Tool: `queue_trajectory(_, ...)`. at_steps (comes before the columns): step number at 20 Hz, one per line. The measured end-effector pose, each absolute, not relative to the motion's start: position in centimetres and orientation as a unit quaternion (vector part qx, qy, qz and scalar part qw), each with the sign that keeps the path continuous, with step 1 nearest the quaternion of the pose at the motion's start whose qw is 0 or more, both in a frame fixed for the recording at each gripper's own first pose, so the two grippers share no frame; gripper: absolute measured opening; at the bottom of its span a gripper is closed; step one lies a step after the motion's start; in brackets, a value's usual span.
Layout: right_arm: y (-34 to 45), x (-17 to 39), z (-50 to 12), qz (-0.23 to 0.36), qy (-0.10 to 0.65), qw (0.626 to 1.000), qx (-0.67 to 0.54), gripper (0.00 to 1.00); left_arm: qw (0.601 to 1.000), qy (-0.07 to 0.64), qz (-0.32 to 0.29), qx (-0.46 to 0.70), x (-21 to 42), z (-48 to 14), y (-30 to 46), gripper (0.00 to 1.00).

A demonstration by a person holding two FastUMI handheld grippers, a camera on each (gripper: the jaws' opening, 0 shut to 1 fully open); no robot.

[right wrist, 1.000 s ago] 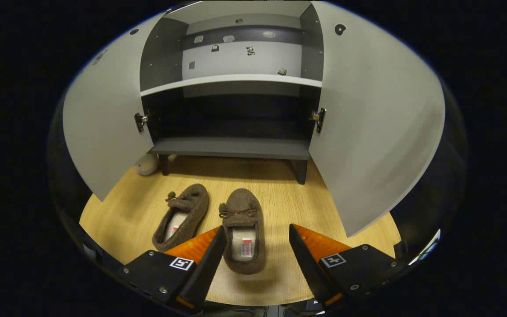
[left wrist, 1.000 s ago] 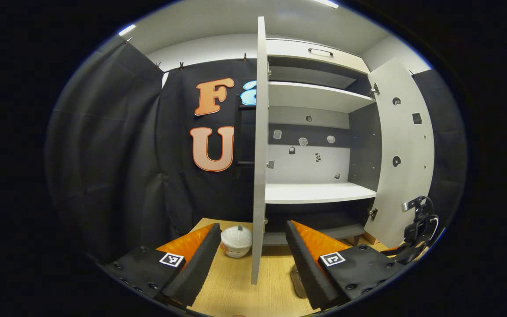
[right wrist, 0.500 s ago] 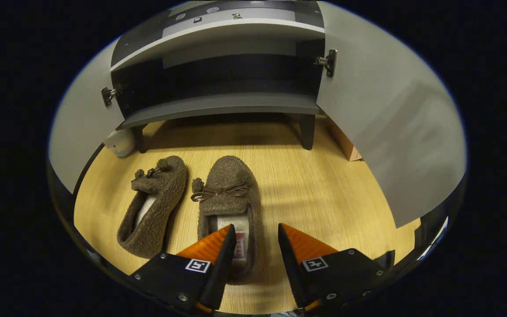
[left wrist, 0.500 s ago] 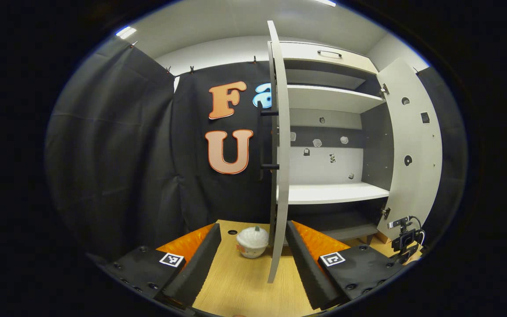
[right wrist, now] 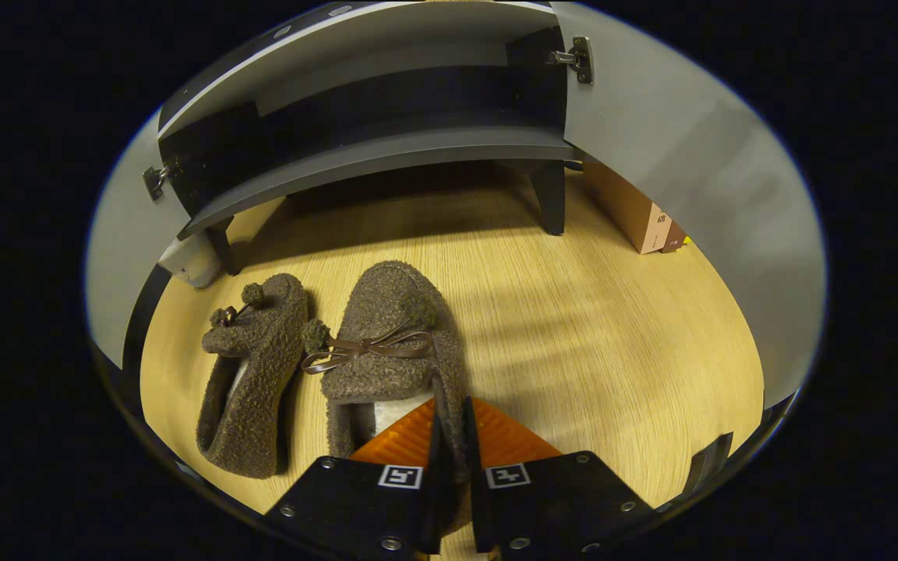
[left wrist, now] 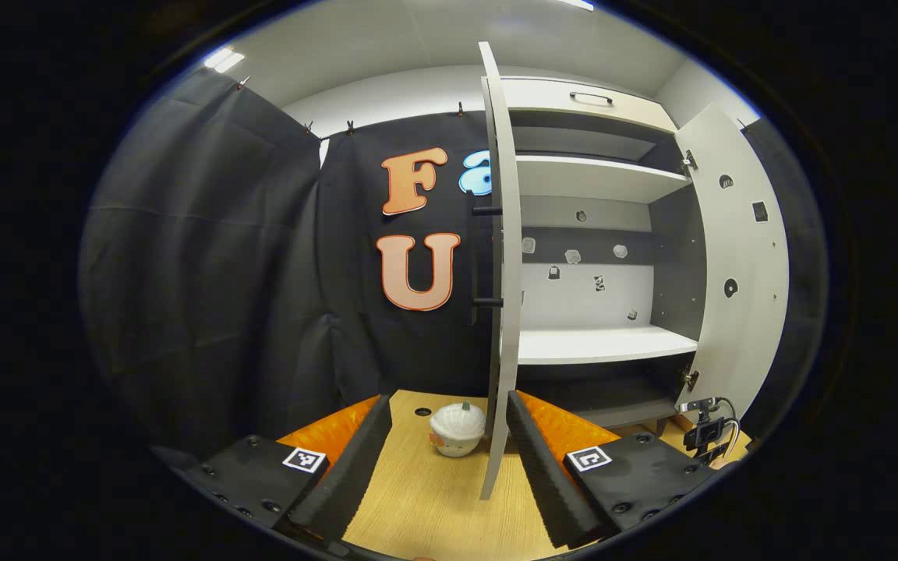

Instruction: Grab one shoe with the right hand and put it into the shoe cabinet, grab the other shoe with the left hand and put it into the shoe cabinet; then close the right door with the right hand and the left door with the left hand.

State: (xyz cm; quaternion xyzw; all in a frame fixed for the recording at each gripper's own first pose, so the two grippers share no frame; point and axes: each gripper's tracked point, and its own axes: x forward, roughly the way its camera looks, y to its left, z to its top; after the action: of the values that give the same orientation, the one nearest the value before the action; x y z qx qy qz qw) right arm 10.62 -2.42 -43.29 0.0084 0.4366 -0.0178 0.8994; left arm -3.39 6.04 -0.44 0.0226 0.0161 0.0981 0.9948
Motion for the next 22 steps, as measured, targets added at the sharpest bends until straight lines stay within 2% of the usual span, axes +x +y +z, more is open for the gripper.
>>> queue_trajectory(2, -2.4, 10.7, -42.9, -0.023, 0.435, 0.900, 0.020, 0.03, 0.995, 0.018, 0.091, 0.022, -3.3, -0.7, 5.3, 0.96)
queue_trajectory(3, -2.1, 10.5, -42.2, -0.025, 0.432, 0.901, 0.029, 0.01, 0.996, 0.020, 0.085, 0.020, -3.1, -0.9, 4.9, 0.94)
queue_trajectory(7, -0.7, 10.2, -36.5, -0.012, 0.394, 0.918, 0.038, 0.00, 0.998, 0.022, 0.061, 0.009, -2.5, -1.0, 3.3, 0.96)
queue_trajectory(14, 2.4, 10.2, -22.1, 0.019, 0.316, 0.947, 0.049, 0.00, 1.000, 0.020, 0.023, 0.000, -1.2, -1.5, 2.5, 0.96)
queue_trajectory(16, 3.8, 11.2, -18.5, 0.028, 0.293, 0.954, 0.061, 0.01, 1.000, 0.014, 0.019, 0.005, -1.1, -1.1, 2.7, 0.99)
queue_trajectory(22, 7.4, 16.9, -7.7, 0.036, 0.217, 0.972, 0.079, 0.00, 1.000, 0.004, 0.023, 0.019, -1.2, -0.8, 3.5, 0.96)
